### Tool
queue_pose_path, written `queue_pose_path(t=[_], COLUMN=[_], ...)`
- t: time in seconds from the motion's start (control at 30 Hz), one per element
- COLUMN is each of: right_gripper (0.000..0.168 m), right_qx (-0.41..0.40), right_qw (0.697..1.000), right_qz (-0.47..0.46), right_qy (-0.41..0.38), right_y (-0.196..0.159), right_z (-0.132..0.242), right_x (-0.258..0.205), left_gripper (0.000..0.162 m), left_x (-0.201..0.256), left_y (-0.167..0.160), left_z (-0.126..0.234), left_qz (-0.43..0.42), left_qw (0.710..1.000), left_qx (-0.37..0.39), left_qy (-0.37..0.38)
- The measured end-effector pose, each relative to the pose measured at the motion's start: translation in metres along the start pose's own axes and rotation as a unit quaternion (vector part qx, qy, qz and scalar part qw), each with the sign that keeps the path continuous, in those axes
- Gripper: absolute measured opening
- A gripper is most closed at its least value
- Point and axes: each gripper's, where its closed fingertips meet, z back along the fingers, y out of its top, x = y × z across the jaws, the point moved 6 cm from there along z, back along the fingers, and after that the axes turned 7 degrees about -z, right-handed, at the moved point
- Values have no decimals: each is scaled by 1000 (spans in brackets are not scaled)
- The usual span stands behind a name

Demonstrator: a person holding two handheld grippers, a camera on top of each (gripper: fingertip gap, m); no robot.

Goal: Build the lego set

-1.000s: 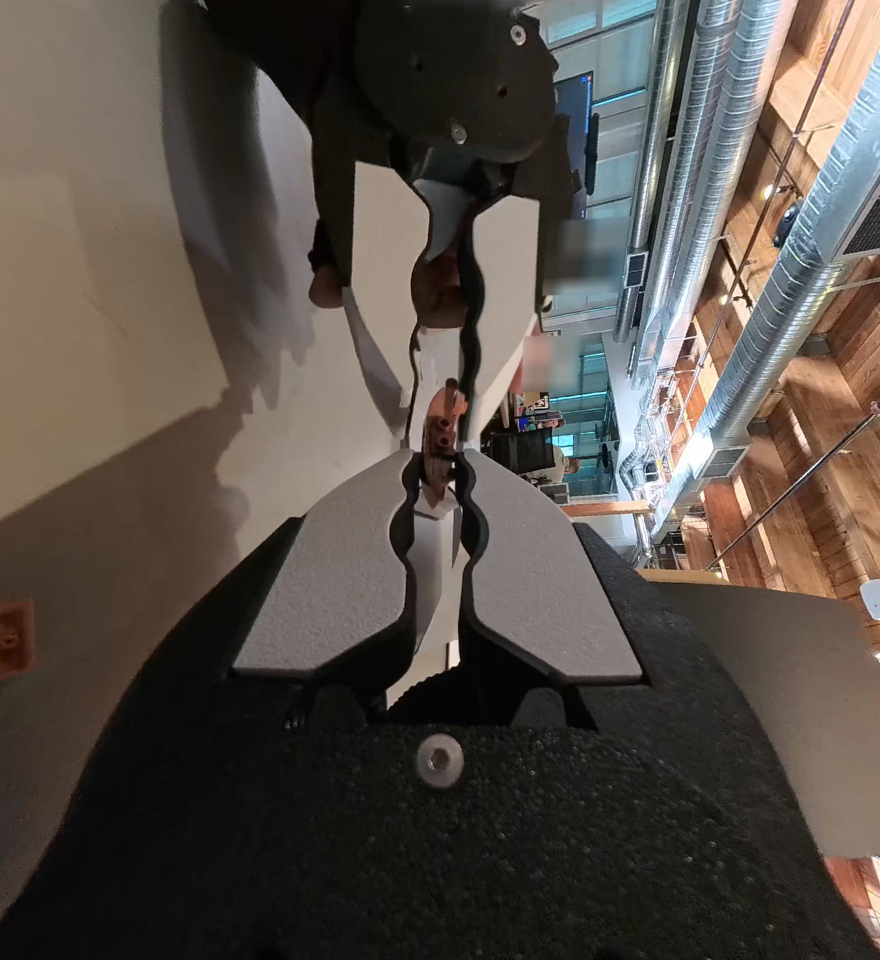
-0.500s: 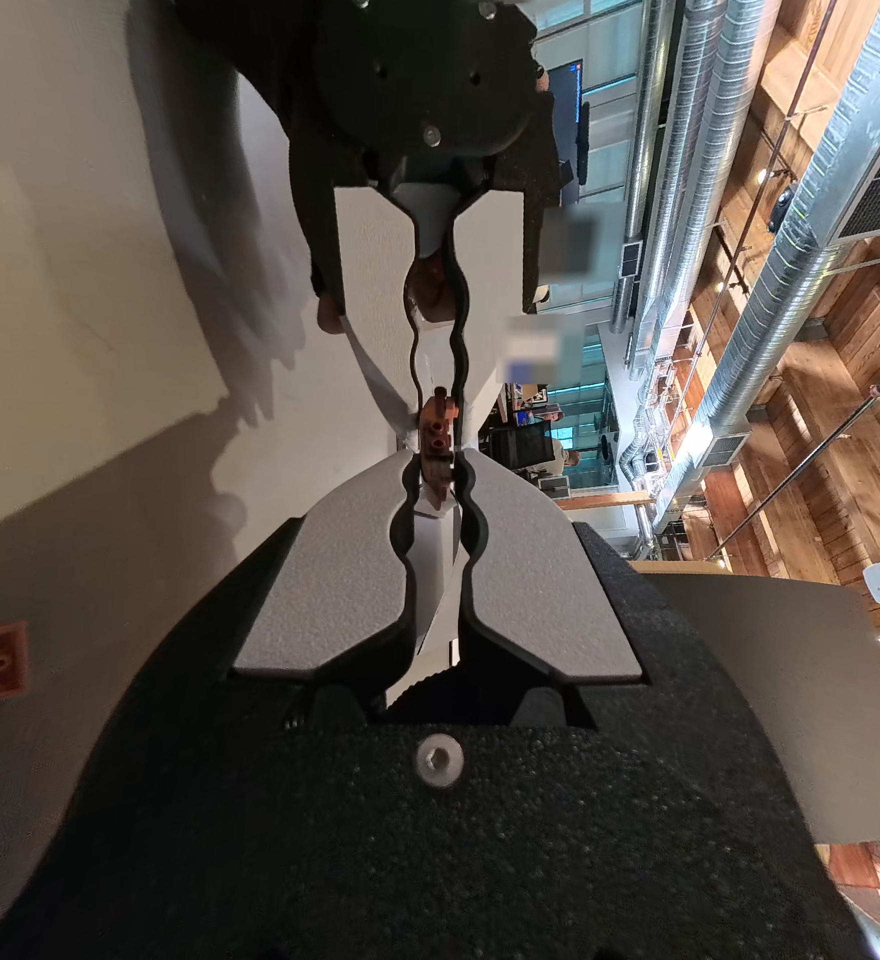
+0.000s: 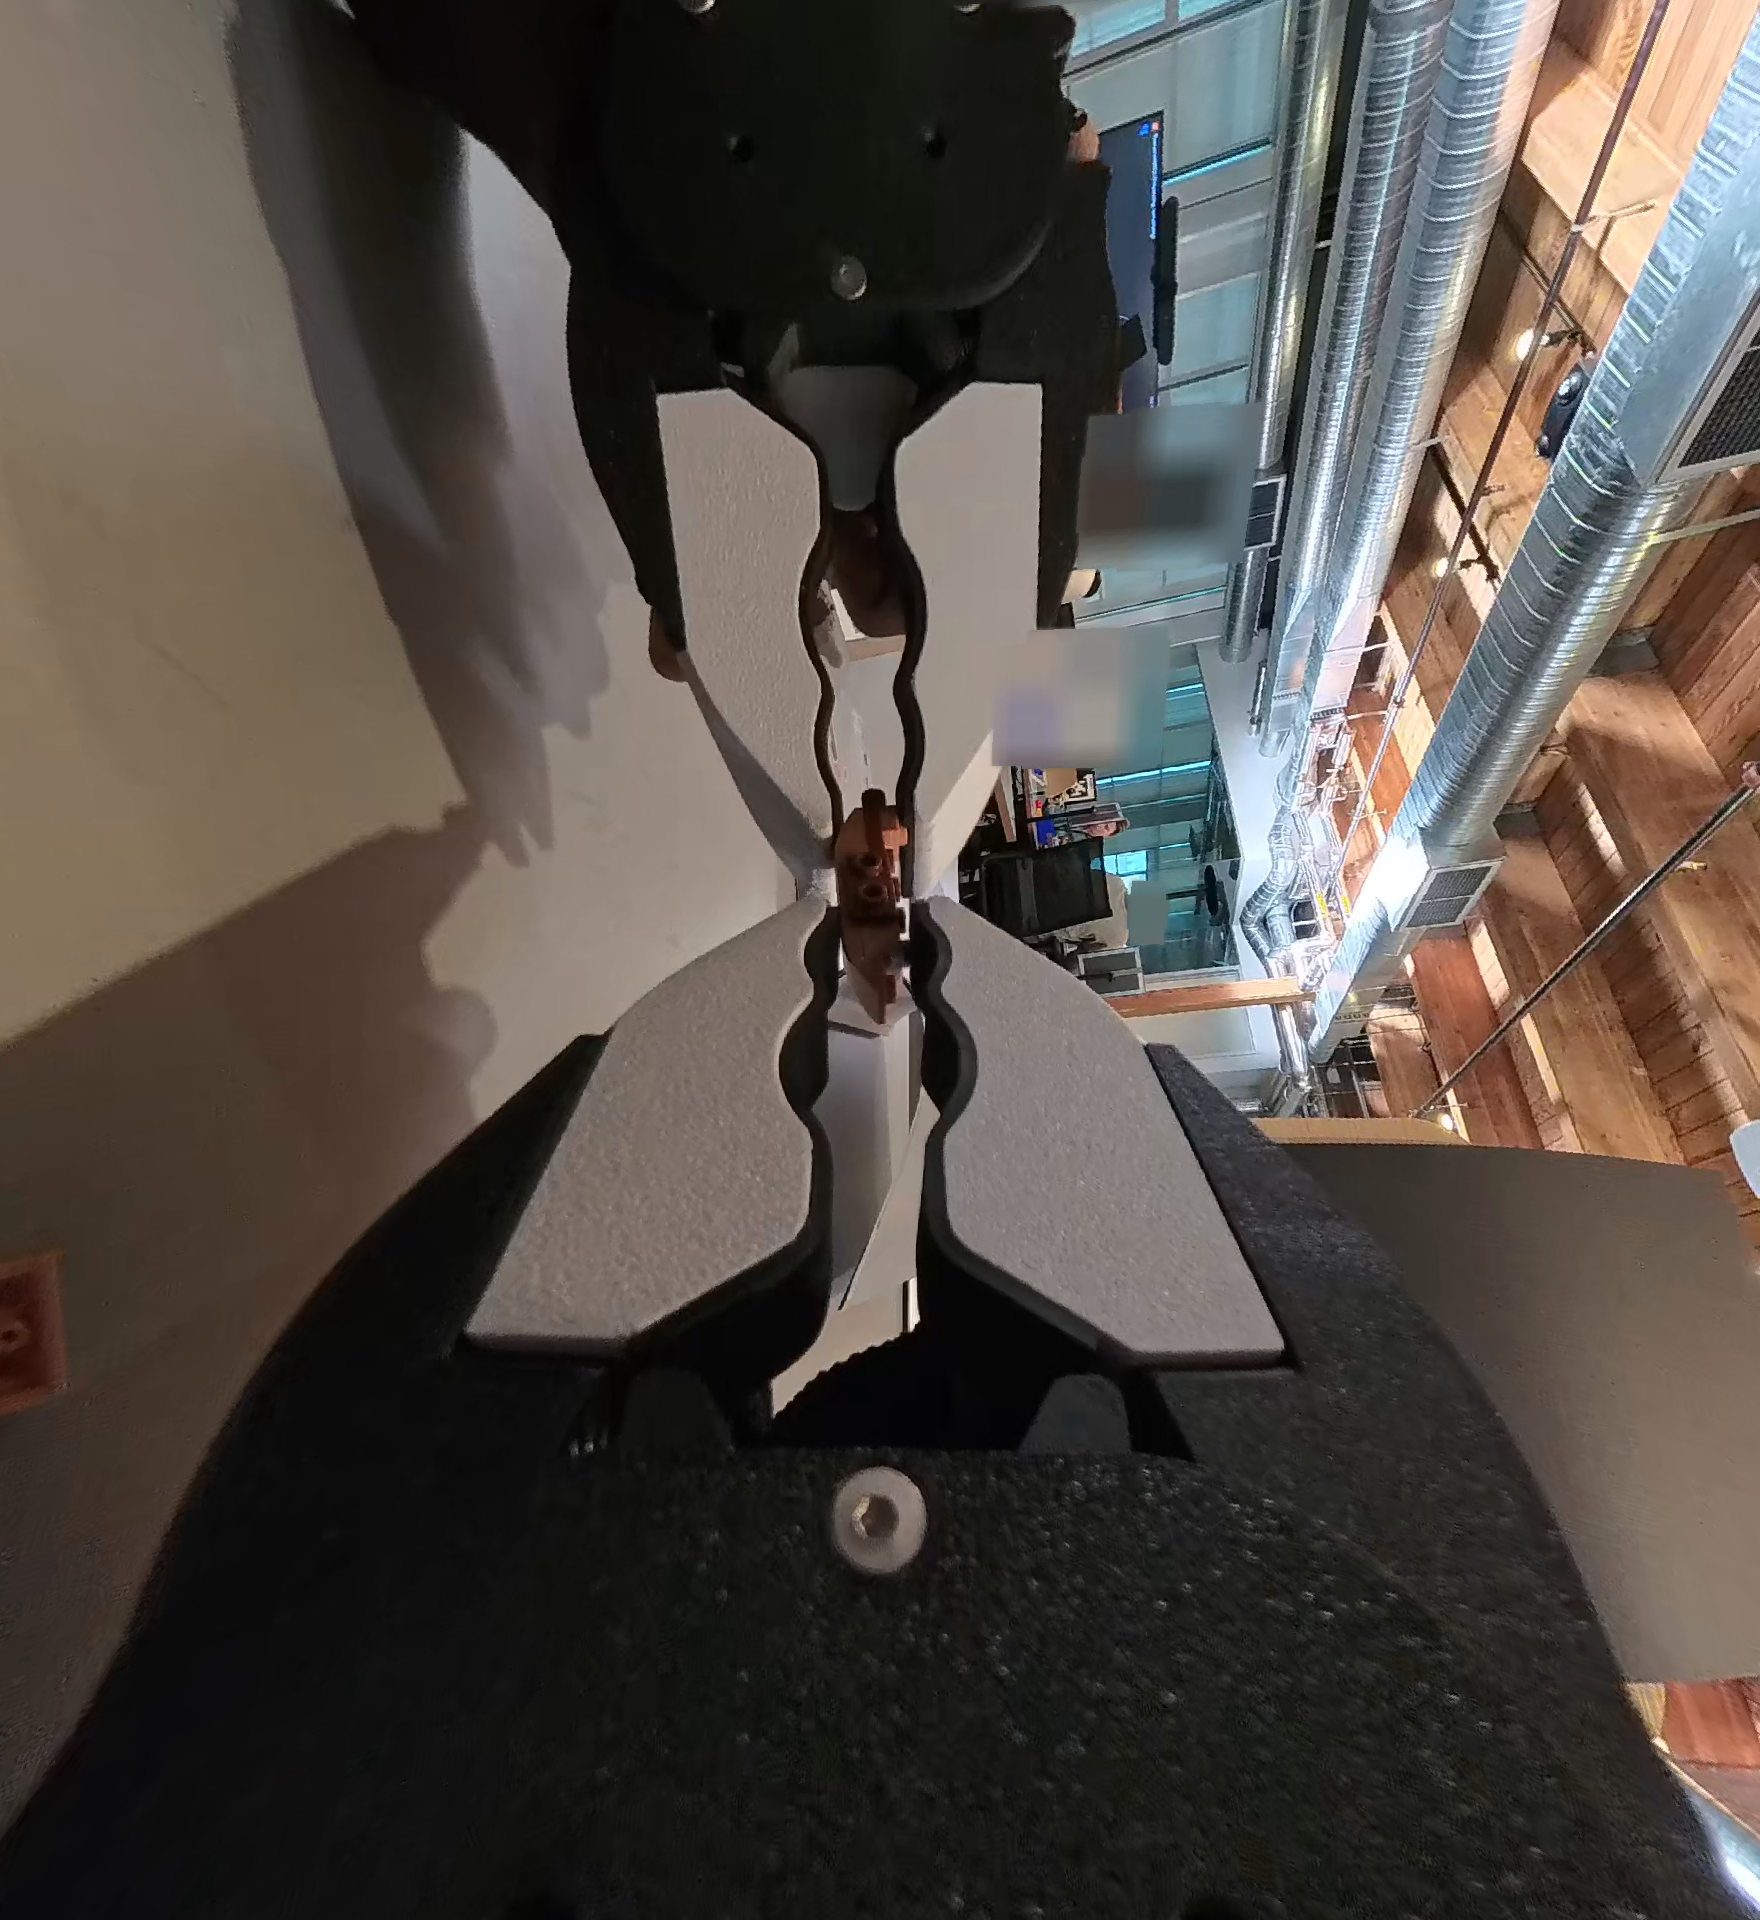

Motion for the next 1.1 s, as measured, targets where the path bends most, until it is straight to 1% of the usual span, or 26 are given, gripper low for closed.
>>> queue_pose_path(t=[0.1,0.2,0.23,0.3,0.33,0.37,0.43,0.5,0.57,0.63,0.7,0.73,0.77,0.83,0.9,1.0,1.1], right_gripper=[12,12,12,12,12,12,11,11,11,12,11,11,11,12,12,11,11], right_qx=[-13,-12,-14,-19,-21,-22,-23,-25,-25,-25,-22,-19,-17,-14,-11,-7,-3], right_qw=[1000,1000,999,999,998,997,996,995,994,993,993,993,993,992,991,991,990], right_qz=[5,-21,-27,-32,-35,-40,-45,-47,-46,-44,-44,-46,-48,-54,-55,-59,-60], right_qy=[-2,-9,-16,-33,-45,-55,-73,-89,-100,-104,-108,-108,-110,-114,-118,-123,-128], right_y=[-4,-6,-7,-10,-11,-11,-11,-10,-8,-7,-5,-5,-4,-2,-1,1,4], right_z=[-2,-3,-3,-4,-4,-4,-5,-5,-6,-6,-6,-6,-6,-6,-6,-6,-6], right_x=[-1,2,4,7,9,11,15,17,19,19,20,20,21,22,24,25,27], left_gripper=[14,16,25,37,42,43,42,41,40,39,37,35,31,26,24,24,23], left_x=[2,-1,-2,-4,-6,-9,-12,-13,-15,-18,-20,-21,-22,-23,-23,-23,-23], left_y=[-3,-7,-10,-18,-20,-22,-21,-19,-17,-16,-16,-16,-16,-17,-16,-13,-10], left_z=[-4,-4,-3,-1,-1,0,-1,-5,-8,-9,-10,-10,-10,-9,-9,-10,-10], left_qz=[30,106,145,230,267,305,388,477,562,640,697,715,727,743,753,761,776], left_qw=[999,994,989,973,963,951,918,872,814,744,679,655,637,612,595,578,552], left_qx=[-9,10,16,25,30,37,62,83,117,163,199,215,227,242,253,265,280], left_qy=[-9,-6,-11,-28,-35,-34,-50,-74,-87,-102,-116,-119,-119,-119,-121,-126,-126])
